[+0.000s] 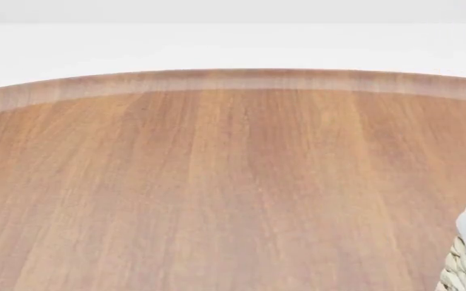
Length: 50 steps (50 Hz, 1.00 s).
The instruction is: Pick the milk and place it in the basket.
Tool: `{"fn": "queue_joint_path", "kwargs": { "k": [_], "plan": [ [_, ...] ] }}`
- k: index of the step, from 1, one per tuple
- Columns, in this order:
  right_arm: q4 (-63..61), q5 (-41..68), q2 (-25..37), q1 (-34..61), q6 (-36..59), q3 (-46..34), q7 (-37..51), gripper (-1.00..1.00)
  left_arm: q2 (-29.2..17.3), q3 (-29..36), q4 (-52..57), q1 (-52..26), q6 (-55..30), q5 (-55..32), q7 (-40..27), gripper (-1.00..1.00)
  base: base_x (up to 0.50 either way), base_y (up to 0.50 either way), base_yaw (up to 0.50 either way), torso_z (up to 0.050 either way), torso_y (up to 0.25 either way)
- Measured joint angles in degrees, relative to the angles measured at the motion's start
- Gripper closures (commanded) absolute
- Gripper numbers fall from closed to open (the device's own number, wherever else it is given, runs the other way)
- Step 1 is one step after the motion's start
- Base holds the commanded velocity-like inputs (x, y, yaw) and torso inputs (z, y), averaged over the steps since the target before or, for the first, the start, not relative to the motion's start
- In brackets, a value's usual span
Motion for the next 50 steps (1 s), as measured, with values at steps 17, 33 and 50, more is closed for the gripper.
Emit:
{"fn": "queue_joint_path", "kwargs": {
  "k": [17, 33, 50],
  "plan": [
    [9.25, -4.86, 0.99, 7.87, 2.61, -11.13, -4.61, 1.00, -0.11, 0.12, -0.05, 0.12, 0.32, 0.05, 0.01, -1.00, 0.00, 0.00, 0.00, 0.000, 0.001],
    [12.17, -3.58, 1.76, 1.70, 3.52, -10.33, -5.62, 1.00, -0.20, 0.18, -0.18, 0.19, 0.56, 0.04, -0.05, -1.00, 0.00, 0.00, 0.00, 0.001, 0.001],
    [11.92, -0.18, 3.43, -7.97, 4.84, -6.11, -7.25, 1.00, -0.31, 0.20, -0.23, 0.28, 0.69, -0.06, -0.20, -1.00, 0.00, 0.00, 0.00, 0.001, 0.001]
  ]
}}
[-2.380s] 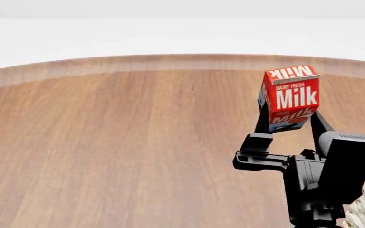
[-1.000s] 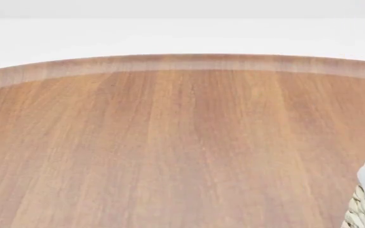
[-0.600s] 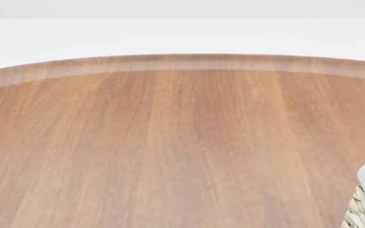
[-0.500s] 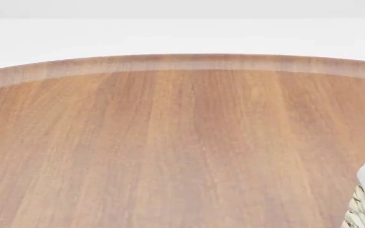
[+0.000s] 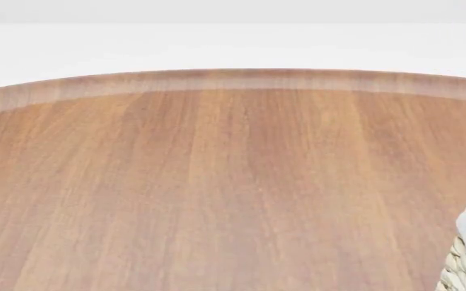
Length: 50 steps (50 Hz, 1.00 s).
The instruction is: Pick the milk and place it in the basket.
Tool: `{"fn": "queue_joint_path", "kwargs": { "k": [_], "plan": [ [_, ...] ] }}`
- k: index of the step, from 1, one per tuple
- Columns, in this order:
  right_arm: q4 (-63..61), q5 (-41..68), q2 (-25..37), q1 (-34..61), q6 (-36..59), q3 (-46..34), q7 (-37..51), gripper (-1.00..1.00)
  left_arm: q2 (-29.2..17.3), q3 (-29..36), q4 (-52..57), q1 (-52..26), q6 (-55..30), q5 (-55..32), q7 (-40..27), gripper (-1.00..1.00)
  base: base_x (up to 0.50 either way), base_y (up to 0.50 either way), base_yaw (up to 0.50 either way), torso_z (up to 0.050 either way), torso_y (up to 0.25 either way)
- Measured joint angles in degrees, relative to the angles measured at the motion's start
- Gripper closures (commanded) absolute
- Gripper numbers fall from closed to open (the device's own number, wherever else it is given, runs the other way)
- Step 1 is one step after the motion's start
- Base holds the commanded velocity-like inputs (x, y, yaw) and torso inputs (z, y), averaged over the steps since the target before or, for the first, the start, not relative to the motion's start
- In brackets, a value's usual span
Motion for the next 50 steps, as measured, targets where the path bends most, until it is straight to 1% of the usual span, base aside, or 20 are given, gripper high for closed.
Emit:
{"fn": "queue_joint_path", "kwargs": {
  "k": [13, 22, 28, 35, 50],
  "plan": [
    [0.60, 1.26, 0.51, -8.32, 0.73, 5.22, 0.48, 1.00, -0.11, -0.06, -0.01, 0.07, 0.10, -0.10, -0.12, -1.00, 0.00, 0.00, 0.00, 0.001, 0.002],
    [1.72, 1.28, -0.08, -14.29, 1.25, 10.24, 1.99, 1.00, -0.20, -0.17, 0.03, 0.17, 0.22, -0.25, -0.12, -1.00, 0.00, 0.00, 0.00, 0.000, 0.001],
    [3.11, 0.68, -0.79, -16.59, 1.38, 11.98, 3.20, 1.00, -0.26, -0.24, 0.08, 0.23, 0.28, -0.39, -0.12, -1.00, 0.00, 0.00, 0.00, 0.000, 0.002],
    [5.16, -0.85, -1.82, -16.90, 0.83, 11.34, 4.58, 1.00, -0.32, -0.22, 0.08, 0.26, 0.34, -0.50, -0.13, -1.00, 0.00, 0.00, 0.00, 0.001, 0.000],
    [9.83, -5.38, -4.07, -12.58, -1.08, 5.68, 6.65, 1.00, -0.36, 0.00, -0.01, 0.26, 0.49, -0.47, -0.24, -1.00, 0.00, 0.00, 0.00, 0.001, 0.001]
  ]
}}
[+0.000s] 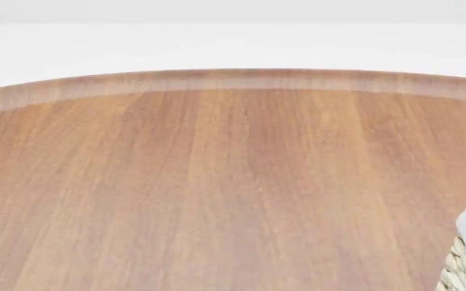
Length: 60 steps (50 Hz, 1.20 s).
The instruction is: Pick the milk and place it in the basket.
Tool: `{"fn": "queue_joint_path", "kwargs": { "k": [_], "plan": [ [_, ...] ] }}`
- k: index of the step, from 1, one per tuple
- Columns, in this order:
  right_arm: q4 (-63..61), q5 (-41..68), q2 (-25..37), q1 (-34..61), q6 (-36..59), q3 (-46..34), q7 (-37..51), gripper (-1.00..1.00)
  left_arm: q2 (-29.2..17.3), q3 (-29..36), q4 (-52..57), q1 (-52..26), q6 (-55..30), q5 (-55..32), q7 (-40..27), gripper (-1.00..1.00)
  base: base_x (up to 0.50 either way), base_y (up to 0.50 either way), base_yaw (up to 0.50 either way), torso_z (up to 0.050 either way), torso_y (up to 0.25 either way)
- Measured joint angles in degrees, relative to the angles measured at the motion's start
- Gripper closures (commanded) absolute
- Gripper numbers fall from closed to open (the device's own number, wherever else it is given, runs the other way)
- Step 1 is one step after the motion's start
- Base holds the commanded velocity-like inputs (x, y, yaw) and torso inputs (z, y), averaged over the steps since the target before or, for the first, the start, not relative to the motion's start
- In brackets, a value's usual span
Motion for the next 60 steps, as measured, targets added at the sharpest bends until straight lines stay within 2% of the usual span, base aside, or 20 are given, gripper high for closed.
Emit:
{"fn": "queue_joint_path", "kwargs": {
  "k": [26, 35, 52, 60],
  "plan": [
    [2.60, -3.16, -1.99, 4.11, -1.40, -4.40, 1.45, 1.00, -0.26, 0.66, -0.05, 0.18, 0.57, 1.23, -0.13, -1.00, 0.00, 0.00, 0.00, 0.000, 0.001],
    [2.68, -3.61, -2.23, 4.87, -1.52, -4.97, 1.59, 1.00, -0.43, 0.96, 0.10, 0.42, 0.92, 2.10, -0.09, -1.00, 0.00, 0.00, 0.00, 0.000, -0.224],
    [2.88, -3.77, -2.42, 5.21, -1.22, -5.73, 1.62, 1.00, -0.49, 0.75, 0.09, 0.56, 1.03, 1.70, -0.22, -1.00, 0.00, 0.00, 0.00, 0.000, 0.000],
    [3.10, -3.99, -2.33, 5.28, -1.26, -5.69, 1.67, 1.00, -0.67, 1.07, 0.11, 0.64, 1.16, 2.20, -0.21, -1.00, 0.00, 0.00, 0.00, 0.000, -0.232]
  ]
}}
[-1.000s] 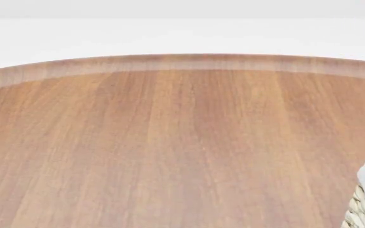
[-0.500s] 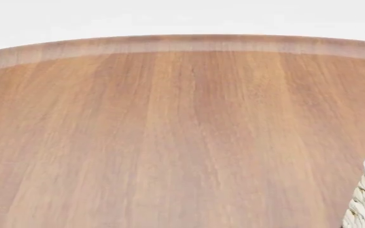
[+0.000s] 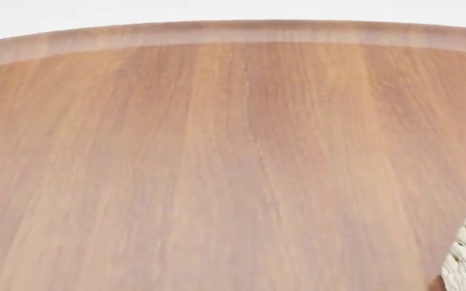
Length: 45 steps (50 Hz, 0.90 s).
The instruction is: Pick the milk and place it in the basket.
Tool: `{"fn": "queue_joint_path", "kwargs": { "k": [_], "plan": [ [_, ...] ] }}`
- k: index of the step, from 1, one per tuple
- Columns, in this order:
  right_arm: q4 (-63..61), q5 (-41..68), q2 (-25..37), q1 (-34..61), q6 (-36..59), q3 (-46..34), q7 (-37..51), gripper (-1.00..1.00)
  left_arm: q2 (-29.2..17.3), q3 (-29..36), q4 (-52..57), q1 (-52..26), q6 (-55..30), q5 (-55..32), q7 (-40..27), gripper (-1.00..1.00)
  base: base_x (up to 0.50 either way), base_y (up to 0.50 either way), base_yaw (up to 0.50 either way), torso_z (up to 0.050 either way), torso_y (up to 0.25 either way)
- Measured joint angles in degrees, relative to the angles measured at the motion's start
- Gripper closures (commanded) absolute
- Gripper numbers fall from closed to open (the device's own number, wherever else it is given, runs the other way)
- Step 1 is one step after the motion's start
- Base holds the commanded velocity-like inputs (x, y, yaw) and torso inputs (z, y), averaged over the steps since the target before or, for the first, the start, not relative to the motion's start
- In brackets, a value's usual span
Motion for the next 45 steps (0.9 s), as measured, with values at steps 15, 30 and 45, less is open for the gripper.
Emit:
{"fn": "queue_joint_path", "kwargs": {
  "k": [15, 30, 45],
  "plan": [
    [0.32, -0.12, -0.14, 0.09, 0.17, -0.47, -0.13, 1.00, -0.05, 0.05, -0.22, -0.03, 0.17, -0.28, 0.01, -1.00, 0.00, 0.00, 0.00, 0.000, -0.029],
    [0.06, -0.03, 0.19, -0.34, 0.38, 0.14, 0.21, 1.00, -0.22, 0.20, -0.12, 0.18, 0.51, 0.23, -0.02, -1.00, 0.00, 0.00, 0.00, 0.000, -0.140],
    [-0.26, -0.26, 0.29, -1.06, 0.60, 0.62, 0.35, 1.00, -0.15, -0.30, -0.21, 0.19, 0.42, -0.82, -0.28, -1.00, 0.00, 0.00, 0.00, 0.000, 0.000]
  ]
}}
